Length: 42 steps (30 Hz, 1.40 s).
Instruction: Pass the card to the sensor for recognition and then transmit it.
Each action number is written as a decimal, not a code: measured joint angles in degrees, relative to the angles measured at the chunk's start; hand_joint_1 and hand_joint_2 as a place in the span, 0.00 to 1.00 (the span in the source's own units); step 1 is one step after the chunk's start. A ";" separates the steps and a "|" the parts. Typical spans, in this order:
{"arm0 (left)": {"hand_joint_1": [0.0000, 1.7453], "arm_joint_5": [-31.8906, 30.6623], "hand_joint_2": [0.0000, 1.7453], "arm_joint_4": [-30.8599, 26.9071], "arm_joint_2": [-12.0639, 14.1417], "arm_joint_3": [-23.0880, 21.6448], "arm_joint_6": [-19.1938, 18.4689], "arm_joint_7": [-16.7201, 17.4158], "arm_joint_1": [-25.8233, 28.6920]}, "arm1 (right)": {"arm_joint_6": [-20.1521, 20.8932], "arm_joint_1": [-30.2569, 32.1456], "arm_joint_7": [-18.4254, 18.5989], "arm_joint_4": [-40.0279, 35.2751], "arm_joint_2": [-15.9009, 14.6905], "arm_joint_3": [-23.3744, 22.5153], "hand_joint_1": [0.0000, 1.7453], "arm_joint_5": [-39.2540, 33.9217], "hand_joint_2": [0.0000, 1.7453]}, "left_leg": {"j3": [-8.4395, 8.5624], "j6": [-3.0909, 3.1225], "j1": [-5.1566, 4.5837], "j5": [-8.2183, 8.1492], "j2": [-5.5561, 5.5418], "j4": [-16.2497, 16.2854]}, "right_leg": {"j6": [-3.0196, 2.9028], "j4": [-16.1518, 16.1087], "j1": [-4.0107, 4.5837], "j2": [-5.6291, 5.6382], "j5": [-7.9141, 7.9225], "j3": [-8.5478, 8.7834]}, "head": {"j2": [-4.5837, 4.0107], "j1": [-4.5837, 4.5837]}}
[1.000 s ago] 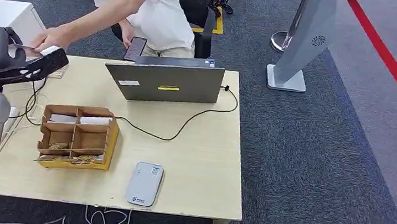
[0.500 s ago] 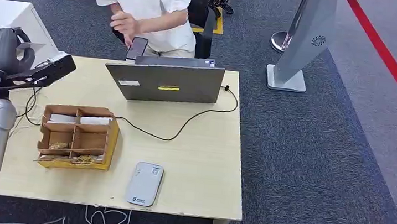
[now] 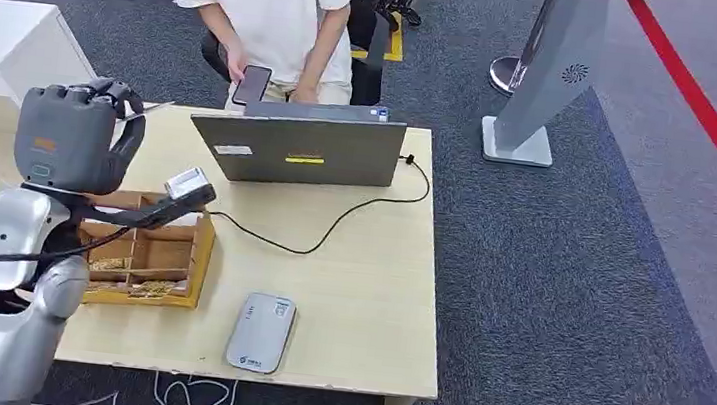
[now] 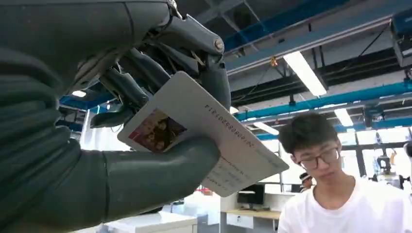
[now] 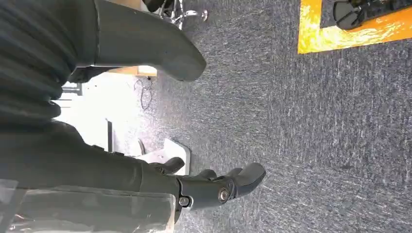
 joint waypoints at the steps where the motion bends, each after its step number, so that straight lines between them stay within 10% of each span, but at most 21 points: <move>1: 1.00 0.37 1.00 -0.81 -0.16 -0.55 0.35 -0.55 0.43 | -0.02 0.04 0.00 -0.02 0.00 -0.04 0.00 0.00 1.00 | 0.00 0.00 0.00 0.00 -0.01 0.00 | 0.00 0.00 0.00 -0.02 0.00 0.00 | 0.00 -0.04; 17: 1.00 0.74 1.00 -0.19 -5.40 -12.50 1.79 -1.57 7.86 | -0.79 -0.01 -1.27 0.00 0.11 -0.66 0.00 0.09 1.00 | 0.00 0.01 -0.01 0.01 -0.02 0.00 | 0.06 -0.01 -0.02 -0.02 0.04 0.02 | 0.00 -0.07; 42: 1.00 0.79 1.00 7.65 -7.28 -13.79 3.32 -1.46 13.29 | -0.68 -0.02 -1.00 0.24 0.13 -1.42 0.00 0.72 1.00 | -0.01 0.01 -0.01 0.01 -0.03 0.00 | 0.06 0.00 -0.01 -0.03 0.04 0.02 | 0.00 -0.07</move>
